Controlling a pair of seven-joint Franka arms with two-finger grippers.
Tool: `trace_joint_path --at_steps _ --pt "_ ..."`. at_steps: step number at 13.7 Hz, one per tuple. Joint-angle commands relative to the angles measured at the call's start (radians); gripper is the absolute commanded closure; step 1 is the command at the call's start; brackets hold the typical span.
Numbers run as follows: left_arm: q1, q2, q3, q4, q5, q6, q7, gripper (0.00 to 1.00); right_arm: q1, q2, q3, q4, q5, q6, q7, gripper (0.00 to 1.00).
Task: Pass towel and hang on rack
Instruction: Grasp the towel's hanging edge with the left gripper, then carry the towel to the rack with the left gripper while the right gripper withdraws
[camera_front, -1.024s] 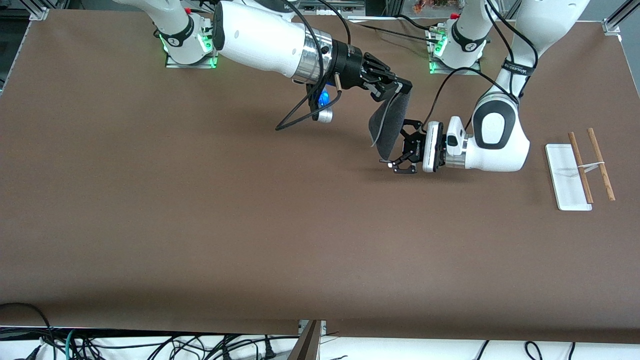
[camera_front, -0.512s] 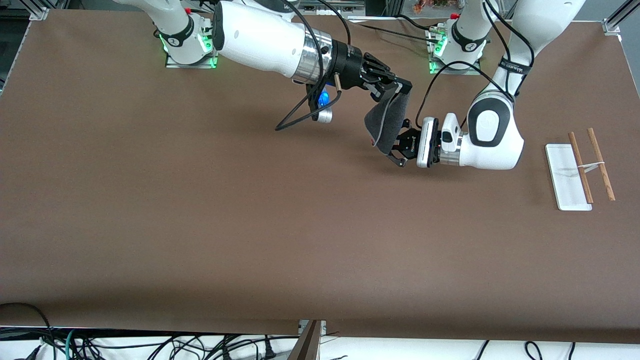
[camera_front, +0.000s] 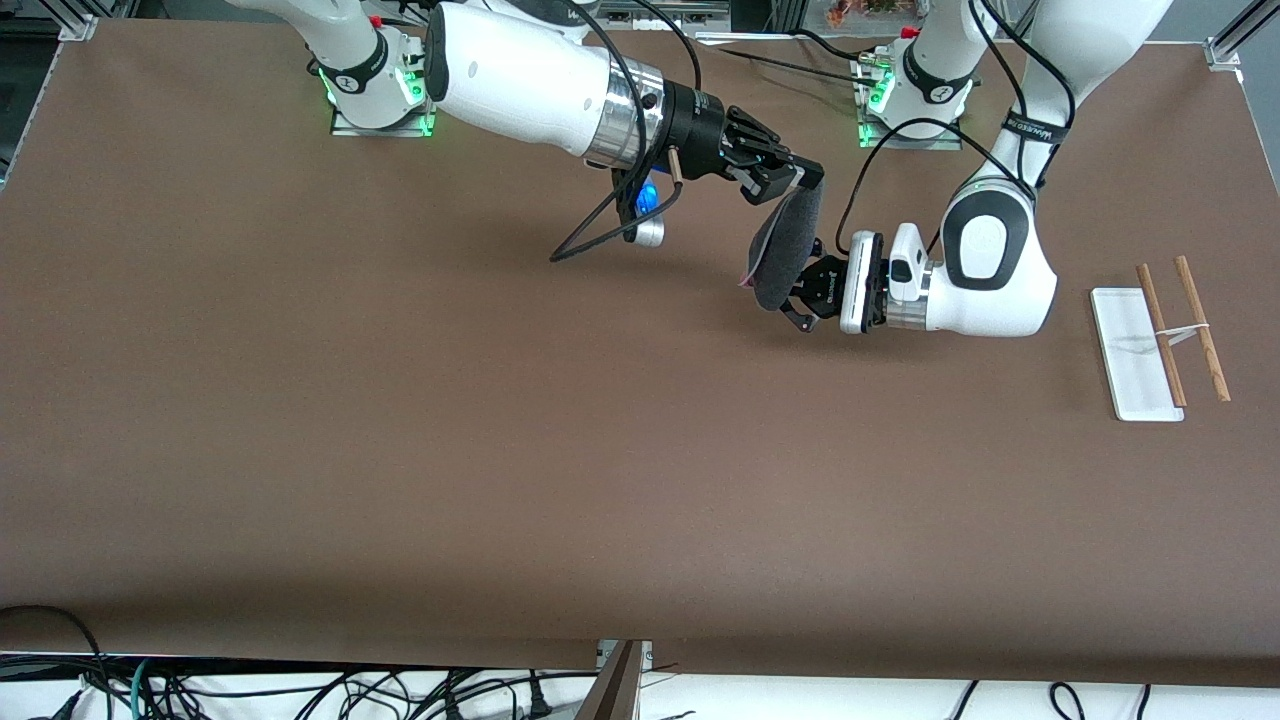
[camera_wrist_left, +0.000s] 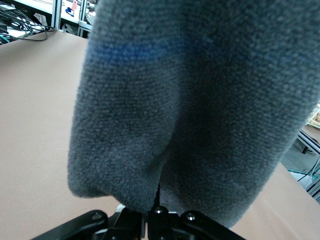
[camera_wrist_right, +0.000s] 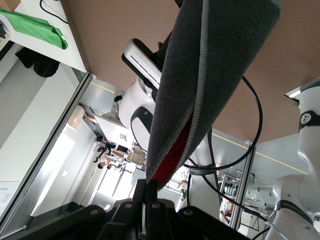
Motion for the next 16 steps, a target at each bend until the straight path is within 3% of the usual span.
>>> trace_joint_path --at_steps 1,5,8,13,16 --pt "0.009 -0.037 -0.001 -0.032 -0.020 0.017 0.056 1.00 0.000 0.022 -0.005 0.036 0.004 -0.001 0.007 0.00" --pt "0.015 -0.061 0.008 -0.015 0.063 0.018 0.039 1.00 -0.049 0.017 -0.008 0.039 -0.010 -0.061 0.007 0.00" --pt "0.066 -0.110 0.007 0.049 0.320 -0.003 -0.125 1.00 -0.094 0.007 -0.011 0.041 -0.011 -0.134 0.005 0.00" --pt "0.133 -0.092 0.016 0.271 0.677 -0.215 -0.396 1.00 -0.206 -0.018 -0.012 0.062 -0.157 -0.326 -0.016 0.00" --pt "0.192 -0.013 0.014 0.491 0.939 -0.402 -0.435 1.00 -0.310 -0.055 -0.024 0.064 -0.235 -0.530 -0.160 0.00"
